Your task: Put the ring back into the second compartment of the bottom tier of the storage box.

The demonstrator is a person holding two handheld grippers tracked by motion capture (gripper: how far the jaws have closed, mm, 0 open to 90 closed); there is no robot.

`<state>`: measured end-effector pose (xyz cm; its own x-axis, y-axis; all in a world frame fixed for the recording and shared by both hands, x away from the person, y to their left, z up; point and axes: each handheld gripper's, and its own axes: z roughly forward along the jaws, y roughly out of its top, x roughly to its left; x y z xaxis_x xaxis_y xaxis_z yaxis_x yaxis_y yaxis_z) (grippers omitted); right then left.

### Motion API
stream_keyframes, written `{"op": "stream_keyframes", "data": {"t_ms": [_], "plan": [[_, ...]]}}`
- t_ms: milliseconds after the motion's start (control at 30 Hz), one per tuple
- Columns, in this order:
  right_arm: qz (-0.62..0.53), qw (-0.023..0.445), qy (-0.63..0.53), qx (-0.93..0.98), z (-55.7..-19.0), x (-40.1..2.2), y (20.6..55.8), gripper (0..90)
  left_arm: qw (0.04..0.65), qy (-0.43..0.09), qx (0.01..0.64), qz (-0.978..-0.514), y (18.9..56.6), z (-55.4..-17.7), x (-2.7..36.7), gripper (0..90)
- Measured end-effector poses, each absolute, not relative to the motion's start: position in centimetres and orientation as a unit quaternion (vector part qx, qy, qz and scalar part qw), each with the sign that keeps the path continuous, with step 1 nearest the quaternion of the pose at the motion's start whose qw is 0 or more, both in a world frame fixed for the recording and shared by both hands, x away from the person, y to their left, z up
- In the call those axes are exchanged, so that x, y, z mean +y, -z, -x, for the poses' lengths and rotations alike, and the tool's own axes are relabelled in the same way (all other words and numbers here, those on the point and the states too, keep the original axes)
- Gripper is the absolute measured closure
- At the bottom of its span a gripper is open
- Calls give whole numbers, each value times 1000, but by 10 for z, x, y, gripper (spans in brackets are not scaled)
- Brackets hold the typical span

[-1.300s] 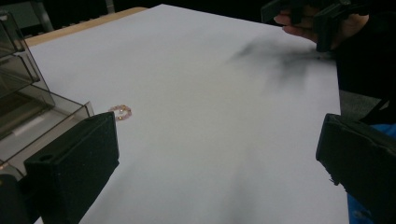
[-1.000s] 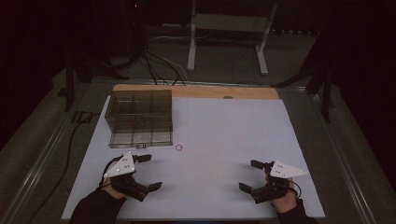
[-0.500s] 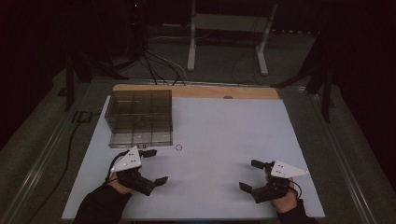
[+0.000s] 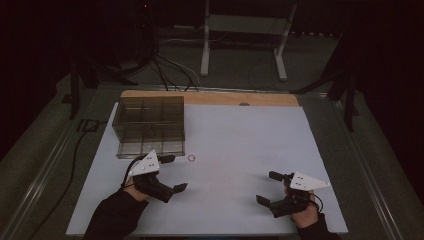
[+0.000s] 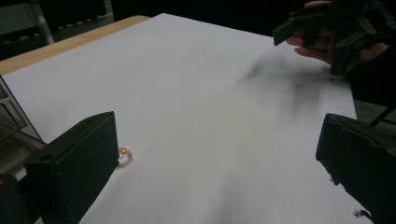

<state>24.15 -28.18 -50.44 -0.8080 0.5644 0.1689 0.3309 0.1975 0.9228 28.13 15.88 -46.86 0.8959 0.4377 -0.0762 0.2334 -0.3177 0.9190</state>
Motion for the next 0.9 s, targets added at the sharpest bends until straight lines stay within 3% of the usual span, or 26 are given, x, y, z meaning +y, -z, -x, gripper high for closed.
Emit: {"op": "stream_keyframes", "data": {"t_ms": [900], "plan": [[-292,104,-563,766,-241,-283,504,0,539,-93,222,-807,472,-304,131,5]]}}
